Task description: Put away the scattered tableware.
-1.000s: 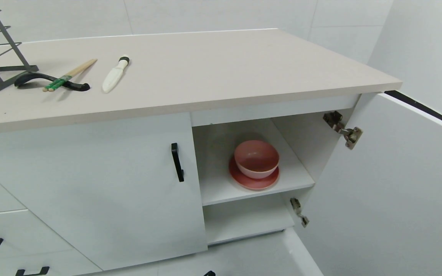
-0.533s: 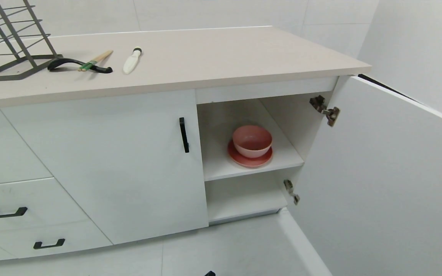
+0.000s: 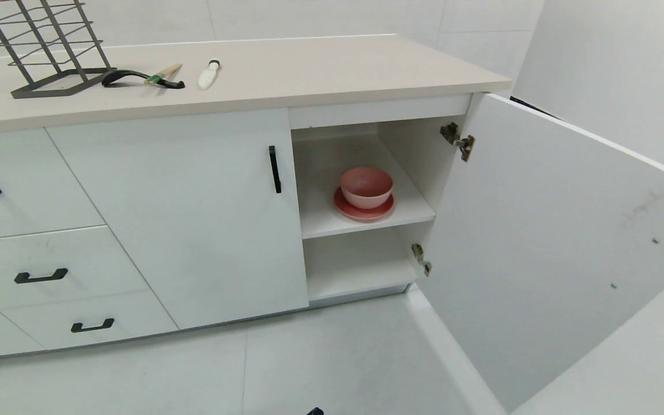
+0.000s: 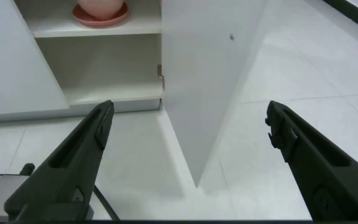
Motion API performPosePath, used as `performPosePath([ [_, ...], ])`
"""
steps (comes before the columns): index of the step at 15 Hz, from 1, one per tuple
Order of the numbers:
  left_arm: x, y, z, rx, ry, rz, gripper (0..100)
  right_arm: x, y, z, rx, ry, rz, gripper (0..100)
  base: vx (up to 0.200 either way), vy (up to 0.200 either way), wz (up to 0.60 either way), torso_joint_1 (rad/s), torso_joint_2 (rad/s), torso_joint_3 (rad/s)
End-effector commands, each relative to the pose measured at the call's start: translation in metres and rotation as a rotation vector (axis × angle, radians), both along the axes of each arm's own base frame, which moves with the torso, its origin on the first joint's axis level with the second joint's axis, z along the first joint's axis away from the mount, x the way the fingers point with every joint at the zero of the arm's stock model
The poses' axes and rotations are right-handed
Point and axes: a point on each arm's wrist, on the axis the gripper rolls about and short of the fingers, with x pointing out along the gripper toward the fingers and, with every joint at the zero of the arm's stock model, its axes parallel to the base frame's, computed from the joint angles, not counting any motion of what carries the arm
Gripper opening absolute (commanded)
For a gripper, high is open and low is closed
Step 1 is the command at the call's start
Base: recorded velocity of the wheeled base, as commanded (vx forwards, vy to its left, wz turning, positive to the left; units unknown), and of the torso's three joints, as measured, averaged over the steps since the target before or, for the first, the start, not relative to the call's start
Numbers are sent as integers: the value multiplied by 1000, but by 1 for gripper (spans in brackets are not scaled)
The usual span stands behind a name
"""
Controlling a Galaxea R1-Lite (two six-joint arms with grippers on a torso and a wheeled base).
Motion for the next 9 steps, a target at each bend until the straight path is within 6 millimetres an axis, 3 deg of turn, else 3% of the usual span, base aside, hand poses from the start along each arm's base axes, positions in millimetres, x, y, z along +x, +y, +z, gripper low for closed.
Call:
performPosePath([
  [1, 0, 0, 0, 0, 2, 0, 100, 1, 0, 0, 0, 6, 1, 100, 0, -200, 0, -2, 2, 2],
  [9, 0, 0, 0, 0, 2, 0, 100, 1, 0, 0, 0, 6, 1, 100, 0, -200, 0, 3, 2, 1],
])
